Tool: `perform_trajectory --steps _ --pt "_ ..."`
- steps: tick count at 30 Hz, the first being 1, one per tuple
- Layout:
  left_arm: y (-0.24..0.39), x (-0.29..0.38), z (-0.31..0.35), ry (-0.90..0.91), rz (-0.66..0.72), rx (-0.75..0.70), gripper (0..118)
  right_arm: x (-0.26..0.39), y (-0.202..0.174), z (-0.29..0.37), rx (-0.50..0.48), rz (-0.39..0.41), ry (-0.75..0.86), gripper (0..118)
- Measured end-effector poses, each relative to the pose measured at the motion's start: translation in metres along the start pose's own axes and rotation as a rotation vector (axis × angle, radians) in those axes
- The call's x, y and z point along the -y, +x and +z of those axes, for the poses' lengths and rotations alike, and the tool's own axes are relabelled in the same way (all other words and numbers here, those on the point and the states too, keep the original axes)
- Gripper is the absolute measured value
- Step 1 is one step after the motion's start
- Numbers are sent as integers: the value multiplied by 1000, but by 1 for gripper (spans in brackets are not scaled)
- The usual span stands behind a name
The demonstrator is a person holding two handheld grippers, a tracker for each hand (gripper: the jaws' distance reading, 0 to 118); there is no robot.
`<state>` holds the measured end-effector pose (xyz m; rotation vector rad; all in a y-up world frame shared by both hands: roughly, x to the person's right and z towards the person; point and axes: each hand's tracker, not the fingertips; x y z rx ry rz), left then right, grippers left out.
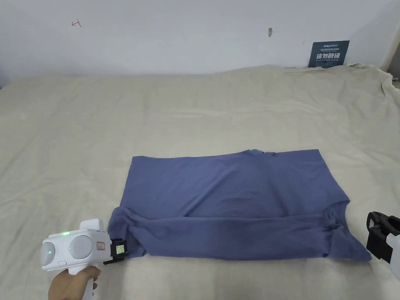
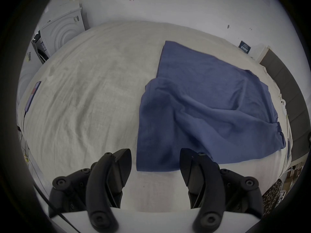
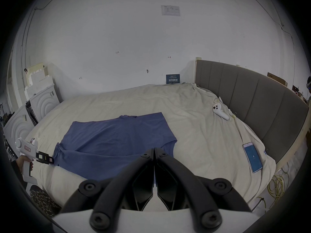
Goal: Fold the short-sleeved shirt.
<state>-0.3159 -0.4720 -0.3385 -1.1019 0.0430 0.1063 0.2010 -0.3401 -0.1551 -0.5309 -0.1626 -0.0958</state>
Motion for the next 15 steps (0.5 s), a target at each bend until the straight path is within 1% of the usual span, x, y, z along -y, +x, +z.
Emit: perform_trajectory --steps 1,2,4,5,6,9,12,13,15 --pt "0 0 -4 -23 -3 1 62 1 0 -2 2 0 -4 0" --pt "1 0 -7 -39 -7 4 54 1 0 -3 3 -2 -9 0" --pt "5 2 -9 -40 -28 -16 42 2 1 -5 2 -9 -22 0" --pt "6 4 -6 -30 -64 -27 30 3 1 -7 1 -11 -32 0" --pt "8 4 -4 -22 -99 -26 13 4 1 -8 -1 -12 -40 0" --pt "9 2 1 -30 -112 22 5 7 2 -17 2 -9 -68 0" --pt "15 -1 10 9 -191 23 3 11 8 -36 7 -15 -105 0" --pt "15 -2 15 16 -196 14 3 13 10 -43 12 -14 -119 0" --pt "14 -6 30 67 -194 49 3 17 15 -62 8 -22 -154 0"
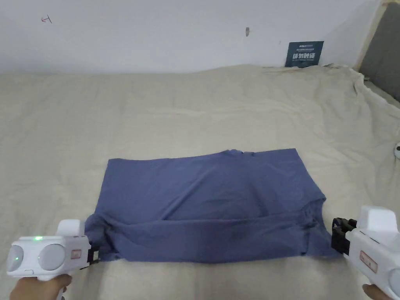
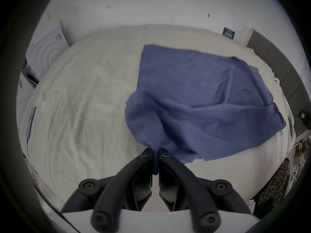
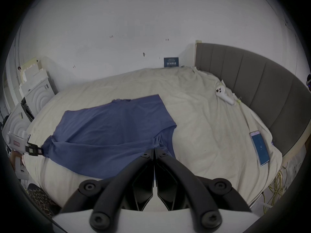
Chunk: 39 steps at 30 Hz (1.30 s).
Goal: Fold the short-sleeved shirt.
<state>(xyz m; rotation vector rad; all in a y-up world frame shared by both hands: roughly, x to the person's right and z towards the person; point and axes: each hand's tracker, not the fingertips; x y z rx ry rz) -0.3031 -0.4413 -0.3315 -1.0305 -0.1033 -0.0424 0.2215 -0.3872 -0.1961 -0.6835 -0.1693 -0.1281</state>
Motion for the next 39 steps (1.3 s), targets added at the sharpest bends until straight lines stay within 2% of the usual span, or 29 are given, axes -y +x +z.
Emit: perform_trajectory --steps 5,6,7,9,10,14,15,17,19,20,21,23,27,29,39 --pt "-4 -12 26 57 7 27 3 9 19 -53 21 -49 -138 1" --pt "-5 -14 31 67 5 33 3 11 23 -61 27 -58 -164 11" --pt "-5 -15 33 69 6 37 3 13 26 -68 38 -71 -186 32" --pt "-7 -16 36 77 8 39 3 16 26 -76 35 -63 -225 86" --pt "-8 -17 37 78 9 40 3 17 27 -80 33 -66 -229 93" --pt "-10 -15 37 72 24 41 3 22 34 -98 41 -58 -291 92" --pt "-11 -14 36 67 27 38 3 23 36 -102 38 -65 -308 86" --pt "-12 -11 33 58 34 39 3 27 39 -106 20 -94 -326 65" --pt "-21 -6 24 52 41 35 3 29 39 -107 -2 -93 -339 21" --pt "-22 -5 23 45 47 34 3 32 36 -105 -12 -95 -336 8" --pt "-23 -3 22 43 54 35 3 32 35 -103 -62 -123 -327 7" --pt "-32 -2 16 41 68 37 3 31 34 -95 -40 -140 -300 7" --pt "-35 5 24 39 78 42 3 28 52 -86 -62 -147 -249 7" --pt "-37 9 28 40 83 48 3 26 46 -66 -71 -156 -230 7" --pt "-40 60 61 10 52 58 3 54 50 6 -101 -215 -229 7"
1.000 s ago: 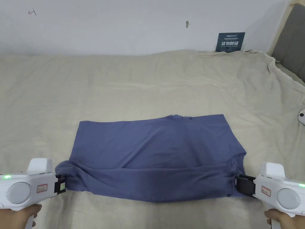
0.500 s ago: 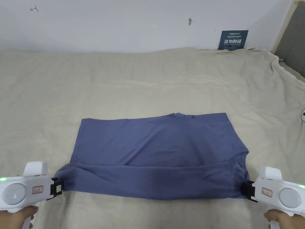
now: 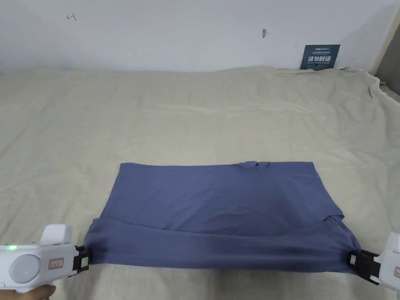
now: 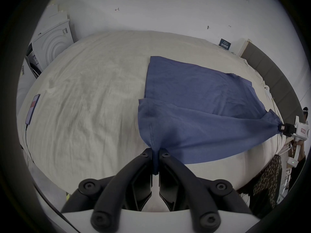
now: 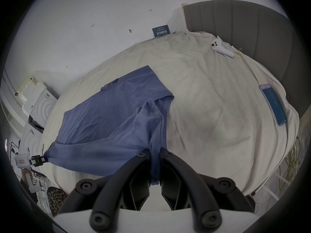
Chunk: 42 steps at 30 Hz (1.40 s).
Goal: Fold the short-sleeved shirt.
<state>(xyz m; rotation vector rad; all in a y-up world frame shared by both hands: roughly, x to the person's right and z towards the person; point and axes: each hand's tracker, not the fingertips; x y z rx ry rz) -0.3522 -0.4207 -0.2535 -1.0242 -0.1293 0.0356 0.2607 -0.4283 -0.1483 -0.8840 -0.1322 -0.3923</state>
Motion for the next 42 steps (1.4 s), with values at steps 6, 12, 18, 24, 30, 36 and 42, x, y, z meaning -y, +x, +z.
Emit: perform_trajectory --steps 6,12,18,24,30,36,42 --pt "-4 37 5 -39 -18 -28 3 36 6 14 7 -16 -47 7" --pt "3 55 -19 -95 -17 -68 3 52 3 -11 93 32 -114 7" --pt "9 60 -30 -117 81 -103 17 52 2 -19 123 31 -143 21" --pt "12 48 -5 -106 129 -88 89 31 -8 15 155 66 -45 89" --pt "26 14 54 119 116 -57 103 -6 -31 76 92 85 171 95" --pt "51 -15 96 314 77 -94 112 -31 -61 115 69 163 364 94" --pt "78 -30 99 471 12 -108 69 -41 -87 118 73 238 462 47"
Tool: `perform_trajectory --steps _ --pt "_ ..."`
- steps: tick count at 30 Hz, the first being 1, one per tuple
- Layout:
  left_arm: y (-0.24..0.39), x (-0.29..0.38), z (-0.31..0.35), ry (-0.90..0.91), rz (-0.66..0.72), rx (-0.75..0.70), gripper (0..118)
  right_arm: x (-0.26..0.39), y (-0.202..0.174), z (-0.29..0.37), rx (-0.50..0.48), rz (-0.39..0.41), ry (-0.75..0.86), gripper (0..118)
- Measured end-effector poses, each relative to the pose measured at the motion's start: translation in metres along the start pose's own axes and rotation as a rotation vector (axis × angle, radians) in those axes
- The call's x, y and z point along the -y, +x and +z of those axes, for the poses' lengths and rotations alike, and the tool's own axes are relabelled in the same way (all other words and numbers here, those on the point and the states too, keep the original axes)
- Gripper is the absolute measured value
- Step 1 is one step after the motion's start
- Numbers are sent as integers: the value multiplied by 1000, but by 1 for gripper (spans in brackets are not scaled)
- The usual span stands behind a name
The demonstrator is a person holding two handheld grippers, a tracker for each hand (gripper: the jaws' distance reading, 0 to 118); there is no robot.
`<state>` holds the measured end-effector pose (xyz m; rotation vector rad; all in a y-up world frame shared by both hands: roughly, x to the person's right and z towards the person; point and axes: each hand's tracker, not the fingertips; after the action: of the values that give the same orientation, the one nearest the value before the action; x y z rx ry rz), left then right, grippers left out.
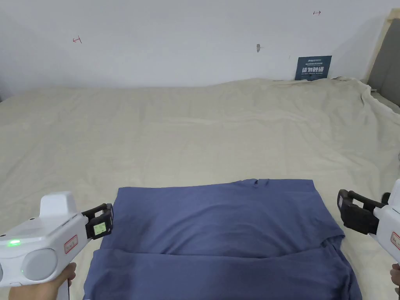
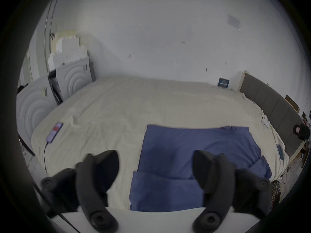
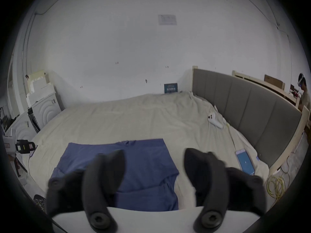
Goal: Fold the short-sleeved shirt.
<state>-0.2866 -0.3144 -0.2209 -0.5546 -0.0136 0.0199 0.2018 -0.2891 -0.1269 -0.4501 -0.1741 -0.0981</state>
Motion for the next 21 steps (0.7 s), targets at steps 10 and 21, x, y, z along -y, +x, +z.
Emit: perform_trajectory --steps 10,21 --pt "30 -3 -28 54 -28 47 0 -9 -24 -20 -13 59 85 0" --pt "17 -36 -146 -113 -8 121 0 -24 -39 -83 -28 68 68 0"
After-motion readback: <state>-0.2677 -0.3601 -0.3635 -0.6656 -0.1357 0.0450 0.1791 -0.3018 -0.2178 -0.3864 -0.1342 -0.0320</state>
